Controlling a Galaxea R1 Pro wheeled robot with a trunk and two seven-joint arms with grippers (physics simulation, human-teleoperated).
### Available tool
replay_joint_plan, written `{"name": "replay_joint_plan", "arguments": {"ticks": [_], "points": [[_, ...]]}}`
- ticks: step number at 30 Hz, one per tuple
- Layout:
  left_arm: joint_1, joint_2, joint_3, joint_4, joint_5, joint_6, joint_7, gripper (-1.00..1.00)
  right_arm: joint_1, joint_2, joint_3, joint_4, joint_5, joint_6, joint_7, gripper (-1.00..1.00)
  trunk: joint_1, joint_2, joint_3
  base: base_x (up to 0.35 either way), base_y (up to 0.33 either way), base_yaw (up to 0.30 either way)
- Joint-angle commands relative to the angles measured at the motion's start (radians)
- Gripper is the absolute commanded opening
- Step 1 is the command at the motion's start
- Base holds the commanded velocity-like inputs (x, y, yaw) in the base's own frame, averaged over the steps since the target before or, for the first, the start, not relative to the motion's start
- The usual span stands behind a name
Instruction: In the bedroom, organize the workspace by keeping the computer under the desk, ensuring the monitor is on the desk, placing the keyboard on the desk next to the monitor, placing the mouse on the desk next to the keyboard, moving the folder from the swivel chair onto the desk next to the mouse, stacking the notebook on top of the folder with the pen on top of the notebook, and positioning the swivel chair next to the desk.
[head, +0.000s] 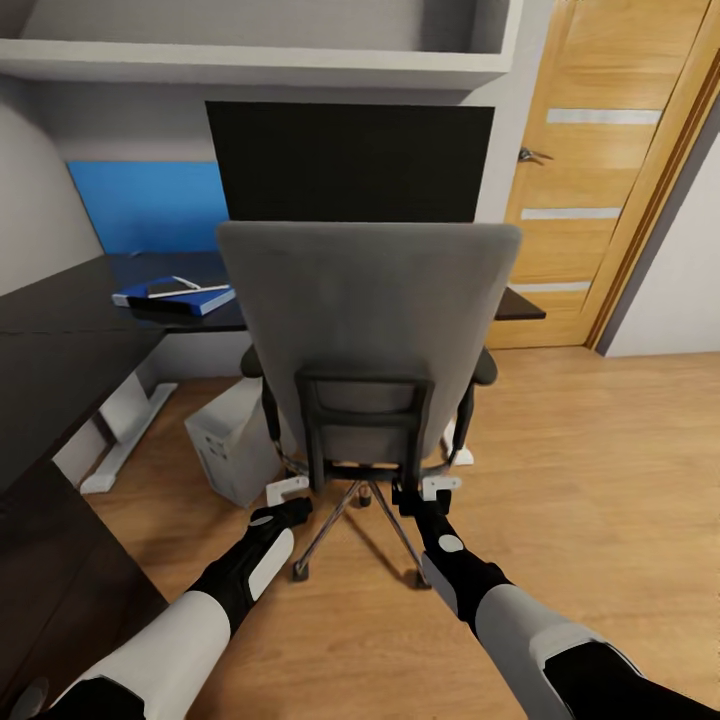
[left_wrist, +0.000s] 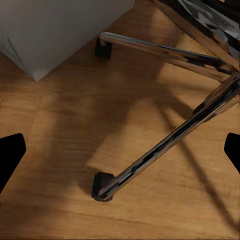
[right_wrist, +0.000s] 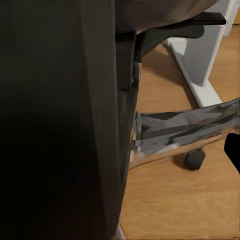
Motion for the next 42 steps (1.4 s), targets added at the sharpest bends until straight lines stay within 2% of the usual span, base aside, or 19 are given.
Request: {"name": "replay_joint_plan", "arguments": {"ticks": [1,20,37,42], "points": [[0.0,0.001,-0.006,-0.002,0.007,0.004,0.009,1.0,-0.001,0.0,0.008,0.001,-0.01,-0.004,-0.005,1.0,-0.001,0.0,-0.001,-0.226,0.0,0.0],[0.0,0.001,-0.006,-0.003,0.007,0.006,0.009,1.0,-0.001,-0.001,0.008,-0.001,-0.012,-0.004,-0.006,1.0,-0.001,0.0,-0.001,-0.324,0.0,0.0],[0.0,-0.001,-0.006,-0.005,0.008,0.004,0.009,1.0,-0.001,0.0,0.002,-0.009,-0.03,0.006,-0.011,1.0,-0.008,0.004,0.065,-0.336,-0.048,0.0],[0.0,-0.002,-0.006,-0.008,0.011,0.004,0.011,1.0,-0.002,-0.001,0.001,-0.007,-0.03,0.006,-0.013,1.0,-0.01,0.005,0.084,-0.18,0.0,0.0]]}}
